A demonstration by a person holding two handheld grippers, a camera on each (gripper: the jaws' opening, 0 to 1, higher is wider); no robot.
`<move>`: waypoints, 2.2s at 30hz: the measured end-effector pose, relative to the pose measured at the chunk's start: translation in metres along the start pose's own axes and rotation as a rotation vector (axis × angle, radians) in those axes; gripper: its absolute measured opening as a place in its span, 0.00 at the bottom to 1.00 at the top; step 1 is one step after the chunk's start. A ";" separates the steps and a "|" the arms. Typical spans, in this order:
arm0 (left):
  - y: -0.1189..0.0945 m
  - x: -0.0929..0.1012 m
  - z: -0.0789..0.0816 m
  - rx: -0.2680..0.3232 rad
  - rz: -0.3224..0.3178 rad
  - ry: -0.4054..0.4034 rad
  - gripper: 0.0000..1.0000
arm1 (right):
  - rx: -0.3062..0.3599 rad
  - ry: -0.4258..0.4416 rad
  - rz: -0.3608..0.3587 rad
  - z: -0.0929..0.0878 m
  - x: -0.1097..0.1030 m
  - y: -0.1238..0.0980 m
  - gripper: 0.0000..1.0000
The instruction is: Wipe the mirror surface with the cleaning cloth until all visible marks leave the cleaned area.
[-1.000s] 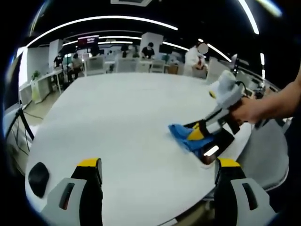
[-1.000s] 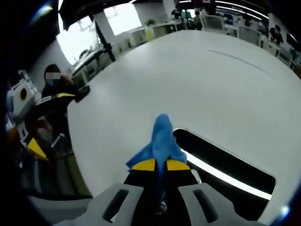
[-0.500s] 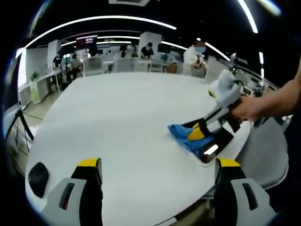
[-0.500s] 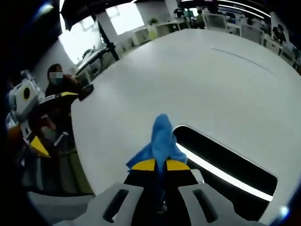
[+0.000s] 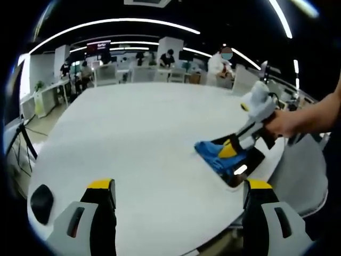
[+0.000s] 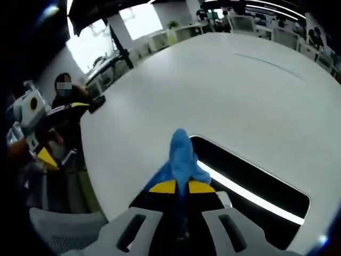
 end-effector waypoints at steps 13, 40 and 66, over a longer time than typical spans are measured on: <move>0.009 0.008 0.009 -0.004 -0.017 0.020 1.00 | -0.004 0.024 0.001 -0.015 0.019 -0.011 0.00; 0.006 0.016 0.008 0.006 -0.006 0.019 1.00 | 0.002 0.079 -0.014 -0.047 0.059 -0.035 0.00; 0.007 0.018 0.015 0.003 -0.015 0.044 1.00 | -0.018 0.163 -0.064 -0.080 0.107 -0.063 0.01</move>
Point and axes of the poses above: the point that each gripper's makers call its tool centre point, and the gripper's own axes: y roughly forward along the fingers, x roughly to its right, z roughly out of its top, the point moved 10 cm from there along -y, roughly backward along the fingers, and after that the axes turned 15 degrees about -x, right-handed, at the moved point
